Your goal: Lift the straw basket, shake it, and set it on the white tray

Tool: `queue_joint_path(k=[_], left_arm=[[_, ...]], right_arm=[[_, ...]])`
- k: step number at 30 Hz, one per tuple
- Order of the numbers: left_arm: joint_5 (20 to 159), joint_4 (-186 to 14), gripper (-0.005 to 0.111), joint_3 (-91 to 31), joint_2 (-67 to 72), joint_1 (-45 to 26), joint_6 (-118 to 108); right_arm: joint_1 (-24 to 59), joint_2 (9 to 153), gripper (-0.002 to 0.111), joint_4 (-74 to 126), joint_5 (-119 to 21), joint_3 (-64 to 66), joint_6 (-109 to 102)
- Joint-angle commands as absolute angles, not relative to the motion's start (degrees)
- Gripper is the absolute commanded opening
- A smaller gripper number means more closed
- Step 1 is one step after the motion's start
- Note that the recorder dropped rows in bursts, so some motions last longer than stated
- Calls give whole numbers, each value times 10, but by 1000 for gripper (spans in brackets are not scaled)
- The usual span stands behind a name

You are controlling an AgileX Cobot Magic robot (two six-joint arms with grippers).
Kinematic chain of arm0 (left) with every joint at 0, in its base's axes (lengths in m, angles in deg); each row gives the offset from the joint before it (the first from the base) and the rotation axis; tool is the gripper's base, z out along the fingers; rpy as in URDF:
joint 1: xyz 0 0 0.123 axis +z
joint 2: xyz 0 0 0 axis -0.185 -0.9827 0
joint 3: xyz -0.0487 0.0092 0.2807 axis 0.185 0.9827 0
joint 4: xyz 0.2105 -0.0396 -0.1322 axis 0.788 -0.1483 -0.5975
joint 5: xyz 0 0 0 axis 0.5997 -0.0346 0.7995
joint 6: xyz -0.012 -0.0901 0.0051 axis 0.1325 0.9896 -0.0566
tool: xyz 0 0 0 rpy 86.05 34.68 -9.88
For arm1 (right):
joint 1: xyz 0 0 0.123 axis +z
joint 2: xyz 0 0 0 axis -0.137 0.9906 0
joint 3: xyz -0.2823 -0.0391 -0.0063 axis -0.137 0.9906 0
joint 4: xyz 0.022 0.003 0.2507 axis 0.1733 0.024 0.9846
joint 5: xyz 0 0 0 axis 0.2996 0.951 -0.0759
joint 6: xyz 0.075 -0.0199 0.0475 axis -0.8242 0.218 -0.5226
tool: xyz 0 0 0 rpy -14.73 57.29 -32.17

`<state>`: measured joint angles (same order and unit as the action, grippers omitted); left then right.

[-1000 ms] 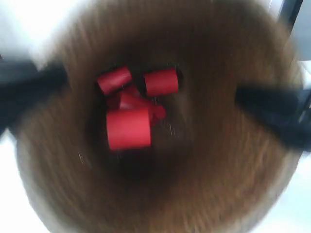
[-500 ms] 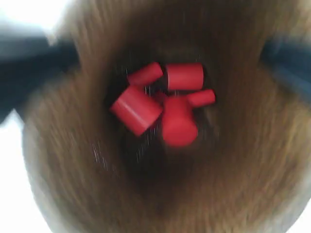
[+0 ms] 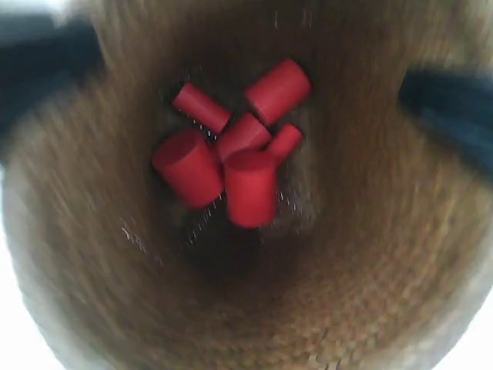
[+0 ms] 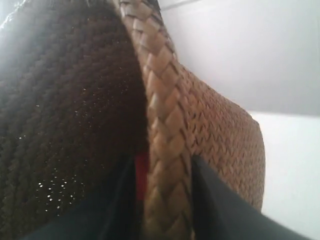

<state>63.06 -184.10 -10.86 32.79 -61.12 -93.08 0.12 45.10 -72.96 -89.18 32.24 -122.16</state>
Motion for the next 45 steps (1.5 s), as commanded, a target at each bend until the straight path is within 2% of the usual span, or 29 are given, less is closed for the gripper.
queue_joint_path(k=[1, 5, 8, 11, 13, 15, 18, 21, 23, 26, 28, 31, 38, 42, 45], left_arm=[[583, -1855, 0, -34, 300, -629, -887], [595, -1855, 0, -146, 302, -640, -985], [578, -1855, 0, -197, 302, -679, -1019], [501, -1855, 0, -143, 283, -717, -971], [495, -1855, 0, -82, 263, -724, -917], [484, -1855, 0, -70, 254, -724, -894], [485, -1855, 0, -170, 256, -730, -990], [478, -1855, 0, -230, 261, -771, -1034], [429, -1855, 0, -221, 254, -798, -1024], [378, -1855, 0, -140, 233, -812, -951], [398, -1855, 0, -110, 227, -812, -919], [442, -1855, 0, -124, 226, -812, -899], [350, -1855, 0, -188, 215, -805, -922], [362, -1855, 0, -202, 205, -747, -928], [402, -1855, 0, -202, 196, -671, -928]], right_arm=[[3, 474, 0, -710, -839, 421, -1165], [3, 469, 0, -715, -940, 306, -1189], [3, 451, 0, -742, -967, 223, -1247], [3, 442, 0, -742, -966, 285, -1247], [3, 451, 0, -742, -912, 366, -1229], [3, 467, 0, -734, -849, 420, -1202], [3, 470, 0, -718, -933, 340, -1199], [3, 450, 0, -742, -978, 236, -1247], [3, 435, 0, -742, -974, 239, -1247], [3, 441, 0, -742, -935, 335, -1244], [3, 453, 0, -742, -869, 388, -1235], [3, 463, 0, -742, -865, 402, -1233], [3, 464, 0, -742, -829, 343, -1243], [3, 481, 0, -742, -794, 314, -1243], [3, 500, 0, -742, -776, 298, -1243]])
